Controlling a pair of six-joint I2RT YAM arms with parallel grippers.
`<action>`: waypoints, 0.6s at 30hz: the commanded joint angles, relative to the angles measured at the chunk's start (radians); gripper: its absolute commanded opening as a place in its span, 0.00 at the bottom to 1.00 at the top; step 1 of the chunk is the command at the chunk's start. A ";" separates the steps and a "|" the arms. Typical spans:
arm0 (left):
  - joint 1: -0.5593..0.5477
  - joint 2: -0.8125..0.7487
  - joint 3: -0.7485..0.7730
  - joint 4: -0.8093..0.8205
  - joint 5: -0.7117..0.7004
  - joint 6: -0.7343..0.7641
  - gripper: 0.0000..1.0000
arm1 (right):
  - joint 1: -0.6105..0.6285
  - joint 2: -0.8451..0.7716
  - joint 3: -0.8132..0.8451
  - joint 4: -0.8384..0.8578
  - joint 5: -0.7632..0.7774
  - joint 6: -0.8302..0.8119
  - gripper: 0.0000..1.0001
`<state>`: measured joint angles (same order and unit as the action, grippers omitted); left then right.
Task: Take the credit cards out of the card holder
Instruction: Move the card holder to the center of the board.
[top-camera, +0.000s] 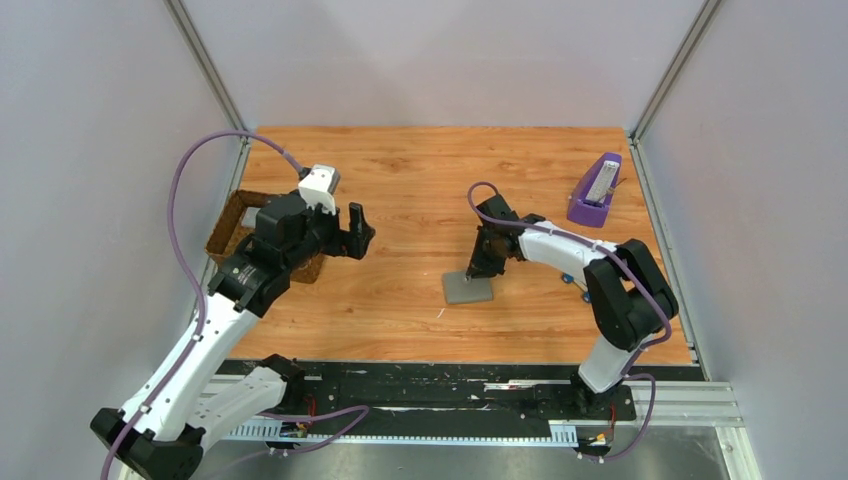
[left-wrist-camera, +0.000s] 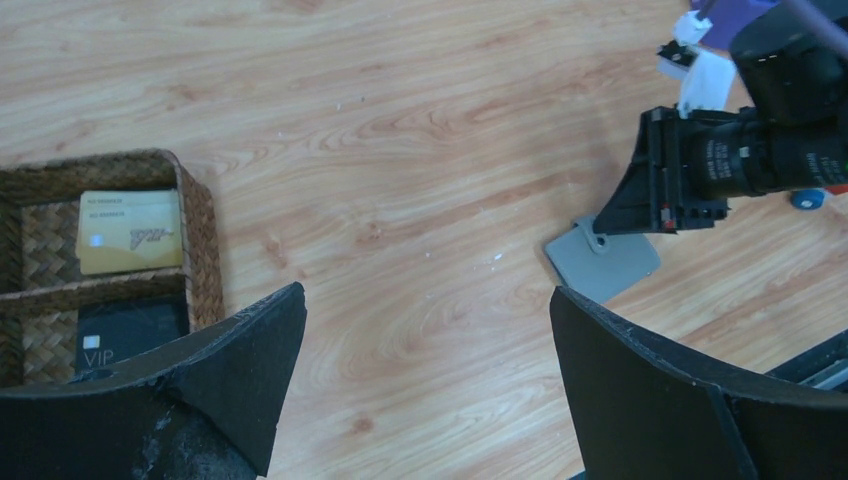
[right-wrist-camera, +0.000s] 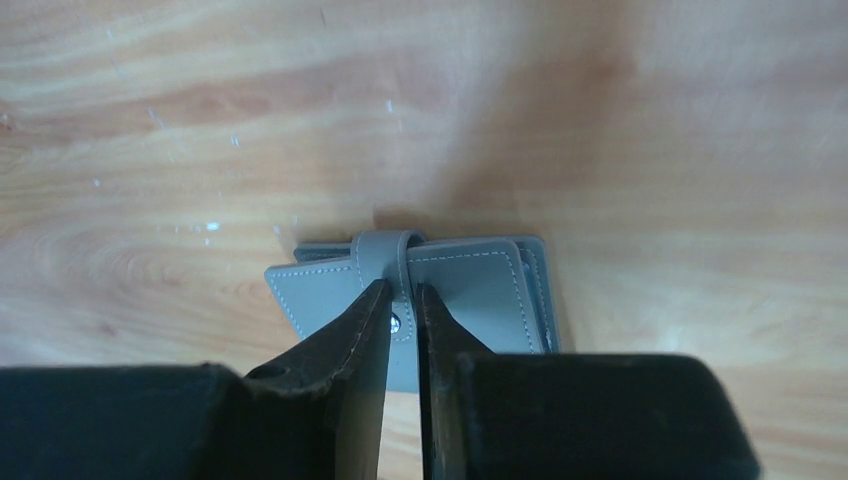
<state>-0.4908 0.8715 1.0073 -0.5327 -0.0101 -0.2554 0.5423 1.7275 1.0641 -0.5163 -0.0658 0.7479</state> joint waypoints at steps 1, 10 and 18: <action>0.002 0.075 0.050 -0.049 0.023 -0.004 1.00 | 0.062 -0.068 -0.084 -0.008 -0.108 0.264 0.18; -0.047 0.196 0.019 -0.054 0.235 -0.150 1.00 | 0.111 -0.211 -0.094 0.013 -0.105 0.081 0.28; -0.060 0.208 -0.076 0.057 0.297 -0.276 1.00 | 0.130 -0.371 -0.230 0.228 -0.020 -0.360 0.30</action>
<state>-0.5488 1.0832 0.9535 -0.5686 0.2279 -0.4377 0.6632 1.4300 0.9028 -0.4419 -0.1337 0.6392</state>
